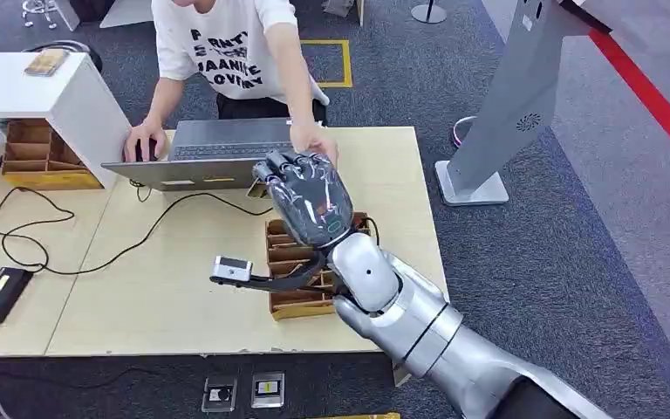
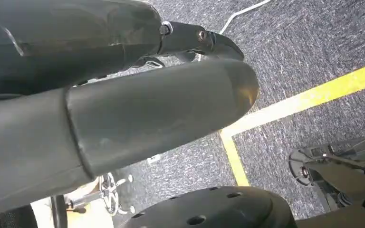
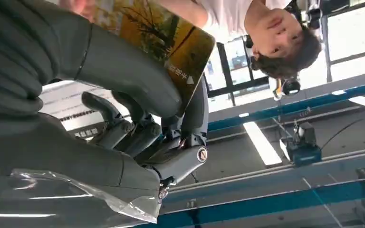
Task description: Pass the card to the sensor for recognition and then transmit it.
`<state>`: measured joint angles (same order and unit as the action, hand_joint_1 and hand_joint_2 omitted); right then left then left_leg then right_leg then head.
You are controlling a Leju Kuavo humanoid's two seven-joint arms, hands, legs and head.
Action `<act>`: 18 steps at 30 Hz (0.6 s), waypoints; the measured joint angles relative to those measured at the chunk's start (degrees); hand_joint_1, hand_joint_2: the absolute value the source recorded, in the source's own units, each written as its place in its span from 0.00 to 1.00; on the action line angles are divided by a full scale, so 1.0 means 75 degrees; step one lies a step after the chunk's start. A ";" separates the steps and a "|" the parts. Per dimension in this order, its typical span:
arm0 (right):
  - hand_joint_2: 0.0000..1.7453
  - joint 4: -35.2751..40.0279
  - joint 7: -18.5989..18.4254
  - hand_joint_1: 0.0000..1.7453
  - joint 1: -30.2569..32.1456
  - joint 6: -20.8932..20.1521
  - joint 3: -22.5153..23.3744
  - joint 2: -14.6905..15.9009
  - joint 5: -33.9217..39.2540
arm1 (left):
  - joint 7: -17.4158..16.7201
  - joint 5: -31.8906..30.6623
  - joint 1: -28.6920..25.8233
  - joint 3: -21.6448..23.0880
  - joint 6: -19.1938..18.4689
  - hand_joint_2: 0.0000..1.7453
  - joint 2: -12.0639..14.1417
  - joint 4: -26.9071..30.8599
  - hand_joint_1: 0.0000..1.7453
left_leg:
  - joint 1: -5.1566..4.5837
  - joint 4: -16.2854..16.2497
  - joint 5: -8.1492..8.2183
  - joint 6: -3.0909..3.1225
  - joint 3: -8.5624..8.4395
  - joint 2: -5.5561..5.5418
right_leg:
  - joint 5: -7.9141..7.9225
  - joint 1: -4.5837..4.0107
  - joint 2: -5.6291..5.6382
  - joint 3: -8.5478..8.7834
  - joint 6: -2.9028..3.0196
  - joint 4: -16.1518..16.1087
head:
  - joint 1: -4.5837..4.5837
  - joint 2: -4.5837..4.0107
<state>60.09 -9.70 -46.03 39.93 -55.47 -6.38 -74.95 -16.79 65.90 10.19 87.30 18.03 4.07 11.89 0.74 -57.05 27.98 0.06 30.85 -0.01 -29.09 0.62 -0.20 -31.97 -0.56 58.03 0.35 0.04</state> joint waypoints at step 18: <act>1.00 0.0131 0.0052 1.00 0.0027 0.0012 -0.0169 0.0041 0.0361 | 0.0000 0.0233 -0.0077 0.0000 0.0128 0.00 0.0000 0.0000 0.00 | 0.0000 0.0000 0.0000 0.0000 -0.0004 0.0002 | 0.0000 0.0000 0.0003 0.0000 0.0000 0.0000 | 0.0000 0.0000</act>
<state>61.06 -9.31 -45.83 40.02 -56.74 -6.08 -72.24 -16.79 67.65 9.61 87.30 18.99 4.07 11.89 0.74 -57.06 27.98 0.06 30.82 0.01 -29.09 0.62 -0.17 -31.97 -0.56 58.03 0.35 0.04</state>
